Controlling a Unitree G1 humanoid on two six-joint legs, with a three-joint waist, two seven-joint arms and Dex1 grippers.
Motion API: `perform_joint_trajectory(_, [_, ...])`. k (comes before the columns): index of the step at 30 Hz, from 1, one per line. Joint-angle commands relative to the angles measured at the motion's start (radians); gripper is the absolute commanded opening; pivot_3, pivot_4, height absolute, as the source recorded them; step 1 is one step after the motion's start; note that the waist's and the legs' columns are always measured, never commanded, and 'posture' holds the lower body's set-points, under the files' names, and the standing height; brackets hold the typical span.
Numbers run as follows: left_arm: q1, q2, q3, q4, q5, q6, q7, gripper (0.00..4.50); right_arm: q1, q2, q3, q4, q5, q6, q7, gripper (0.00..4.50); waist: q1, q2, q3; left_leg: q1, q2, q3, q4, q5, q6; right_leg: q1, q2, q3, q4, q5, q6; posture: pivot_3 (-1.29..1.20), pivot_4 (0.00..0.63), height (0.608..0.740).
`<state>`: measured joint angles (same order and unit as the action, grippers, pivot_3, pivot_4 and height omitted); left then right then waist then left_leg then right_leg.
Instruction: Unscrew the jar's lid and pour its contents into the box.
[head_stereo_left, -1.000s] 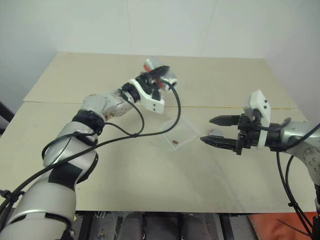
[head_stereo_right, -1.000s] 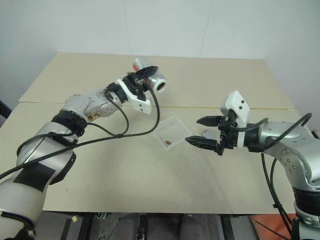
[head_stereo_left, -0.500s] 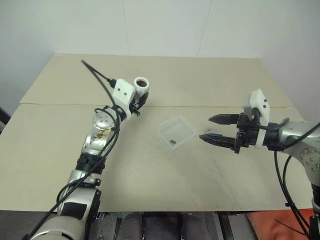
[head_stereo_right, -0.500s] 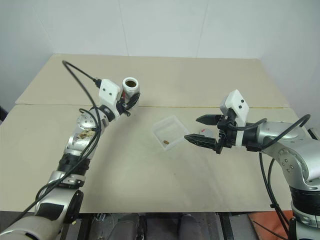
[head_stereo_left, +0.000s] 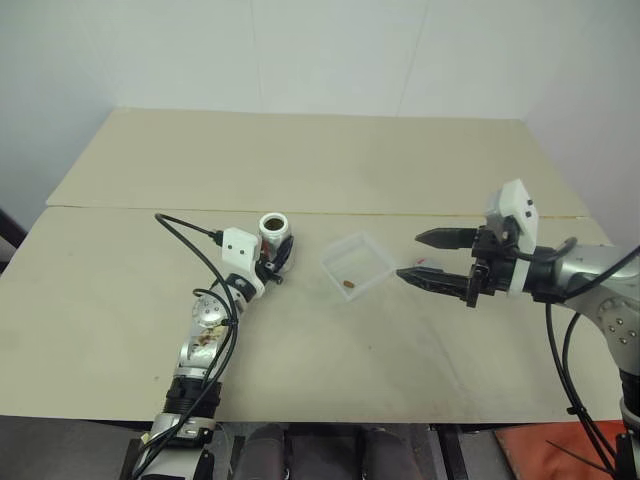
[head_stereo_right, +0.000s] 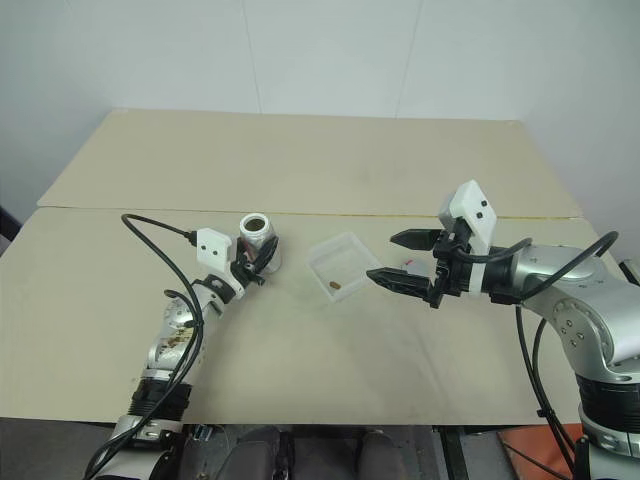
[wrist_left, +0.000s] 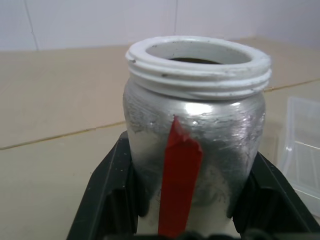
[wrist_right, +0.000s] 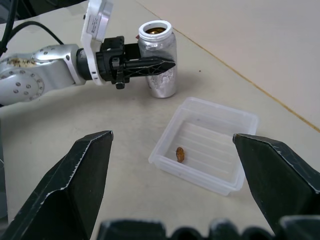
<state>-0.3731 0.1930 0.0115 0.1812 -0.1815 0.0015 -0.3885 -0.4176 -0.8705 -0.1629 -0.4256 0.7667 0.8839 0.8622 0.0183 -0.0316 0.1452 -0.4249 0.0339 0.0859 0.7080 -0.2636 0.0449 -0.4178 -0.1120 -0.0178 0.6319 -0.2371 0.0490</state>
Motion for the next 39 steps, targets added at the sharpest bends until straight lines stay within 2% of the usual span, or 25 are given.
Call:
perform_joint_trajectory(1, [-0.013,-0.007,0.001,0.004,0.009,-0.030,0.002,1.91,-0.010,0.001,-0.015,-0.030,0.001,-0.029,-0.004,4.47,0.000,0.000,0.000,0.000,0.000,0.000,0.000,0.000,0.000,0.000,0.000,0.000,0.000,0.000,0.000,0.00,0.150,0.740])
perform_joint_trajectory(4, [-0.025,-0.002,0.001,0.010,0.011,-0.014,-0.001,1.91,-0.011,0.003,-0.013,-0.032,-0.002,-0.031,-0.008,4.47,0.001,0.000,0.000,0.000,0.000,0.000,0.000,0.000,0.000,0.000,0.000,0.000,0.000,0.000,0.000,0.00,0.150,0.740])
perform_joint_trajectory(5, [-0.029,0.000,0.002,0.011,0.009,-0.005,-0.002,2.64,-0.012,0.004,-0.012,-0.032,-0.003,-0.032,-0.010,4.50,0.001,0.000,0.000,0.000,0.000,0.000,0.000,0.000,0.000,0.000,0.000,0.000,0.000,0.000,0.000,0.00,0.150,0.740])
perform_joint_trajectory(11, [-0.022,0.016,0.005,-0.032,0.000,0.017,-0.026,4.47,-0.010,0.008,-0.010,-0.037,-0.001,-0.033,-0.017,4.50,-0.003,0.000,0.000,0.000,0.000,0.000,-0.001,0.000,0.000,0.000,0.000,0.000,0.000,0.000,0.000,0.00,0.150,0.740])
perform_joint_trajectory(16, [0.037,0.081,0.021,-0.141,-0.035,0.089,-0.086,4.47,-0.003,0.010,-0.016,-0.044,0.002,-0.032,-0.017,4.50,-0.006,0.000,0.000,0.000,0.000,0.001,-0.002,0.000,0.000,-0.001,0.000,0.001,0.000,0.000,0.000,0.00,0.150,0.740])
perform_joint_trajectory(24, [0.185,0.268,0.088,-0.377,-0.124,0.227,-0.208,4.47,0.024,0.007,-0.029,-0.066,0.007,-0.029,-0.025,4.50,-0.007,0.000,0.000,0.002,0.001,0.001,-0.005,0.000,0.000,-0.001,0.000,0.002,0.000,0.000,0.000,0.00,0.150,0.740])
perform_joint_trajectory(29, [0.251,0.437,0.169,-0.471,-0.265,0.305,-0.395,4.47,0.048,0.004,-0.039,-0.073,0.008,-0.034,-0.019,4.50,-0.007,0.001,0.000,0.002,0.001,0.002,-0.005,0.000,0.000,-0.001,0.000,0.003,0.000,0.000,0.000,0.00,0.150,0.740])
perform_joint_trajectory(33, [0.272,0.570,0.260,-0.494,-0.437,0.331,-0.635,4.47,0.074,0.003,-0.049,-0.073,0.002,-0.052,-0.008,4.50,-0.006,0.001,0.000,0.002,0.001,0.002,-0.005,0.000,0.000,-0.002,0.000,0.002,-0.002,0.000,0.000,0.00,0.150,0.740])
perform_joint_trajectory(39, [0.225,0.689,0.296,-0.446,-0.529,0.357,-0.818,4.47,0.140,0.003,-0.083,-0.092,0.005,-0.093,-0.002,4.50,-0.007,0.001,0.000,0.003,0.000,0.003,-0.006,0.000,0.000,-0.001,0.000,0.003,-0.003,-0.001,-0.001,0.00,0.150,0.740])
